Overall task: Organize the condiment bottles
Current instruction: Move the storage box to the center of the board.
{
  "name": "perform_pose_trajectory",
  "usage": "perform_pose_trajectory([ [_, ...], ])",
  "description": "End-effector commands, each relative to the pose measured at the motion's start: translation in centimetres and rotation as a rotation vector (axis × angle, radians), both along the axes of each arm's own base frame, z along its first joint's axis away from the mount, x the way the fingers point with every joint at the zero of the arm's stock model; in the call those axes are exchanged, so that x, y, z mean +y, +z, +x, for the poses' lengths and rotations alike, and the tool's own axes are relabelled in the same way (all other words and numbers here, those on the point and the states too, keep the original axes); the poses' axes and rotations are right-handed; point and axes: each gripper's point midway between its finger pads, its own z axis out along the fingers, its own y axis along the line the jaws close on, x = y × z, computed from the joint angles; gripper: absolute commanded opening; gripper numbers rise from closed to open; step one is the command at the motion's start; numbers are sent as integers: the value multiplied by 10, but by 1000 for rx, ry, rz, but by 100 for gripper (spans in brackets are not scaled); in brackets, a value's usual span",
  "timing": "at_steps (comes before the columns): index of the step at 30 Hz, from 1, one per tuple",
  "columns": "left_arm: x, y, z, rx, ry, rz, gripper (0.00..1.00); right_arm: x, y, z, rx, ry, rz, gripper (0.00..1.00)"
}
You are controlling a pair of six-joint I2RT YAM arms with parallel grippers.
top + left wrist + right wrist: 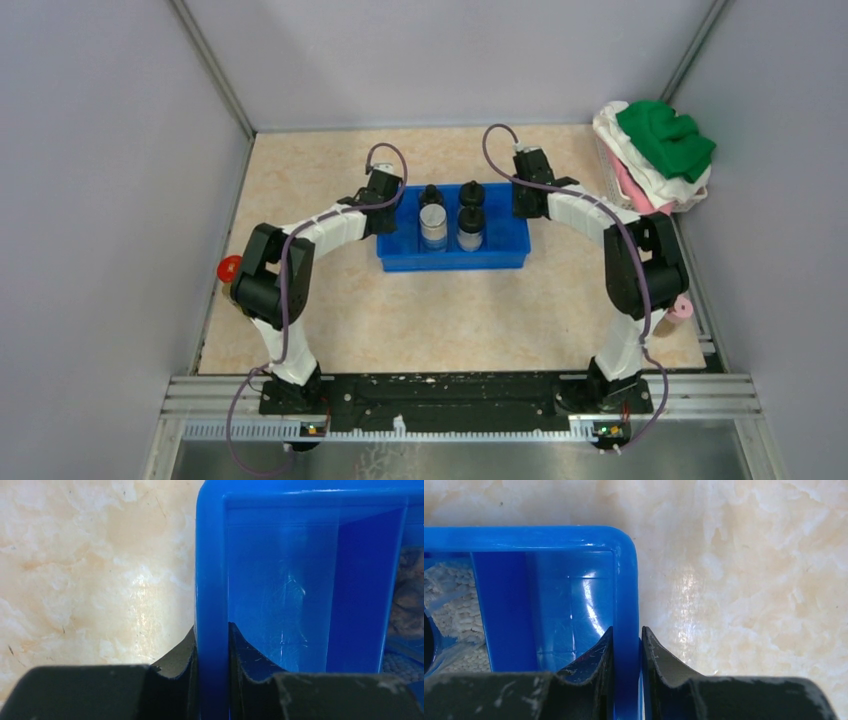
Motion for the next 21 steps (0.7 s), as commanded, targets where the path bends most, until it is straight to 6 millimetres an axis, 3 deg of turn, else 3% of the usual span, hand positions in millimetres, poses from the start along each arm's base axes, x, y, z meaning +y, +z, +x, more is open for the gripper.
perform_pose_trajectory([
  [1,-35,25,27,-95,-93,-83,0,47,62,46,-199,72,181,0],
  [16,-34,31,37,-99,-93,-80,0,49,56,48,-186,76,179,0],
  [21,-33,32,35,-75,-91,-73,7,48,54,46,-183,77,177,0],
])
